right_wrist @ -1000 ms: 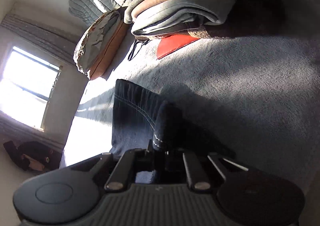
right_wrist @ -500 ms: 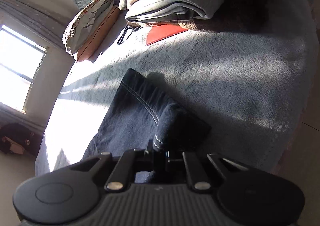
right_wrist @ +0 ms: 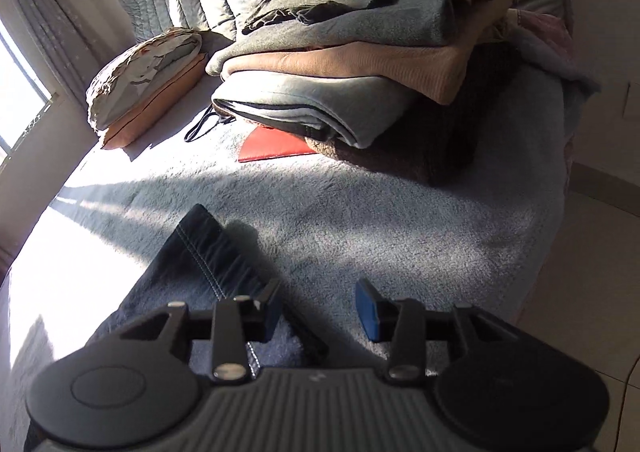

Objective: Fold clothes

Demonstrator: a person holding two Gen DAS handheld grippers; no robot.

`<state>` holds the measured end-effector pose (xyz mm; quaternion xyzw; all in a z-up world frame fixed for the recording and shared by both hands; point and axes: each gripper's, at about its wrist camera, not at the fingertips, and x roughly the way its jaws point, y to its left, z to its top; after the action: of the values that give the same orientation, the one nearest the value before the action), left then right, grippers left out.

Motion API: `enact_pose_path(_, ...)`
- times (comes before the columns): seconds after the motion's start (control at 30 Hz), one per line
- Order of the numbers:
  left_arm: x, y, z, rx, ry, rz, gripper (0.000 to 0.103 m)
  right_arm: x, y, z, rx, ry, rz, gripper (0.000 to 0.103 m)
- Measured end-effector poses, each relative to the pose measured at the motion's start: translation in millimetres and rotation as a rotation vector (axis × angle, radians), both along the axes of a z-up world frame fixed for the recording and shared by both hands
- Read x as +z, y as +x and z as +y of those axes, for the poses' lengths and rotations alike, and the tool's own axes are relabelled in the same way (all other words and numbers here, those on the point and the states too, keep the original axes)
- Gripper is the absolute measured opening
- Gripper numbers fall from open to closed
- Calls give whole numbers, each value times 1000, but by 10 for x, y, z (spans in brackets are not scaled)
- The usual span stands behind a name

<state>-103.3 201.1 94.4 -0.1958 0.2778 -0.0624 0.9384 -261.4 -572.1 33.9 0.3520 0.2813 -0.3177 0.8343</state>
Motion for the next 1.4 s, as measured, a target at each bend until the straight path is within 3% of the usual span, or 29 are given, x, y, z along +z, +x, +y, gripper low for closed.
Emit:
enact_pose_path(0.07, -12, 94, -144, -51, 19, 16, 56, 40, 152, 13, 23, -14, -11, 42)
enact_pose_path(0.2, 3, 350, -631, -199, 98, 21, 65, 155, 799, 575, 284, -120, -18, 43)
enact_pose_path(0.3, 25, 630, -1027, -268, 196, 30, 69, 241, 1286, 1000, 482, -199, -22, 51)
enact_pose_path(0.43, -53, 1000, -1205, -252, 253, 51, 69, 250, 1842, 1638, 736, -276, -26, 54)
enact_pose_path(0.57, -372, 1046, -1108, -233, 270, 91, 69, 58, 2005, 2360, 1025, -349, -17, 67)
enact_pose_path(0.63, -539, 1040, -1076, -229, 290, 113, 69, -125, 2016, 2599, 1140, -357, -16, 68)
enact_pose_path(0.67, -544, 986, -1138, -241, 339, 105, 70, -278, 2048, 2689, 1168, -343, 37, 69)
enact_pose_path(0.73, -552, 884, -1252, -263, 425, 90, 71, -344, 2049, 2810, 1194, -426, 74, 69)
enact_pose_path(0.9, -586, 843, -1323, -292, 399, 126, 78, -185, 2180, 2743, 1191, -402, 29, 65)
enact_pose_path(1.03, -613, 792, -1329, -321, 413, 130, 78, -291, 2290, 2850, 1226, -363, 45, 65)
enact_pose_path(1.17, -629, 682, -1206, -328, 355, 137, 78, -327, 2165, 3018, 1286, -428, 63, 66)
enact_pose_path(1.4, -656, 512, -1139, -342, 341, 115, 78, -349, 2019, 2713, 1309, -363, 42, 65)
